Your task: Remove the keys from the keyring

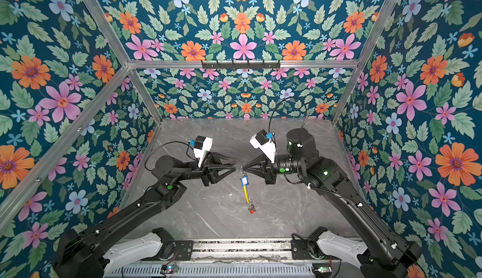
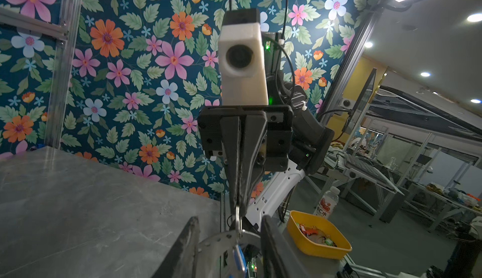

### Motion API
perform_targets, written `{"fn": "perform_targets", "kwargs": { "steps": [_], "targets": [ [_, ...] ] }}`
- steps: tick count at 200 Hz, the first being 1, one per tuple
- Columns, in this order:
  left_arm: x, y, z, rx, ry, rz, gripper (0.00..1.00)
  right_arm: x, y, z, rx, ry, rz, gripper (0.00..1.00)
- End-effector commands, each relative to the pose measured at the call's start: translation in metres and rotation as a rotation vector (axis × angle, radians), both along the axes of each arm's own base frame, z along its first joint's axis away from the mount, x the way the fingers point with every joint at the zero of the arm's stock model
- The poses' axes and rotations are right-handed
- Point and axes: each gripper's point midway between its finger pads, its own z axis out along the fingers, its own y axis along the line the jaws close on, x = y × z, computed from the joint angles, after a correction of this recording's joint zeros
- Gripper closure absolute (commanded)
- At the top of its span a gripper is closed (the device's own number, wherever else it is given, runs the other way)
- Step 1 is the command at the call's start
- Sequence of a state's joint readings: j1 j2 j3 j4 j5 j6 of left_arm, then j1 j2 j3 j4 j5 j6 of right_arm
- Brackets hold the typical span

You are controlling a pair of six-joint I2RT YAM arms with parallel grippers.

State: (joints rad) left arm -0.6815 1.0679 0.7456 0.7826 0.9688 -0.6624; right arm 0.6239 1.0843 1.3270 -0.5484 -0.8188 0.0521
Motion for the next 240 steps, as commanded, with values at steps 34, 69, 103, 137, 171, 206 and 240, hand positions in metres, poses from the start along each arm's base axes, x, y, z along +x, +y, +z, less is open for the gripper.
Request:
{"fn": "perform_targets", "kwargs": {
  "steps": [34,69,103,137,171,206,240],
  "targets": [
    [-0.008,-0.005,-0.009,0.047,0.015,-0.092,0.68,0.0,0.005,-0.002,-0.022,-0.018,0.007,1.0],
    [-0.014,-0.005,-0.006,0.045,0.009,-0.129,0.78,0.002,0.003,-0.005,-0.049,-0.029,-0.015,1.0],
    [-0.015,-0.006,-0.006,0.061,0.014,-0.147,0.81,0.005,0.002,-0.01,-0.081,-0.037,-0.036,1.0],
    [-0.014,-0.008,-0.008,0.08,0.025,-0.156,0.81,0.007,0.003,-0.009,-0.084,-0.046,-0.038,1.0],
    [-0.012,-0.01,-0.011,0.098,0.03,-0.149,0.85,0.007,0.003,-0.011,-0.105,-0.053,-0.041,1.0],
    [-0.011,-0.012,-0.014,0.109,0.036,-0.148,0.9,0.006,0.005,-0.014,-0.133,-0.066,-0.042,1.0],
    [-0.008,-0.013,-0.014,0.106,0.026,-0.124,1.0,0.006,0.009,-0.015,-0.135,-0.071,-0.042,1.0]
  ]
}}
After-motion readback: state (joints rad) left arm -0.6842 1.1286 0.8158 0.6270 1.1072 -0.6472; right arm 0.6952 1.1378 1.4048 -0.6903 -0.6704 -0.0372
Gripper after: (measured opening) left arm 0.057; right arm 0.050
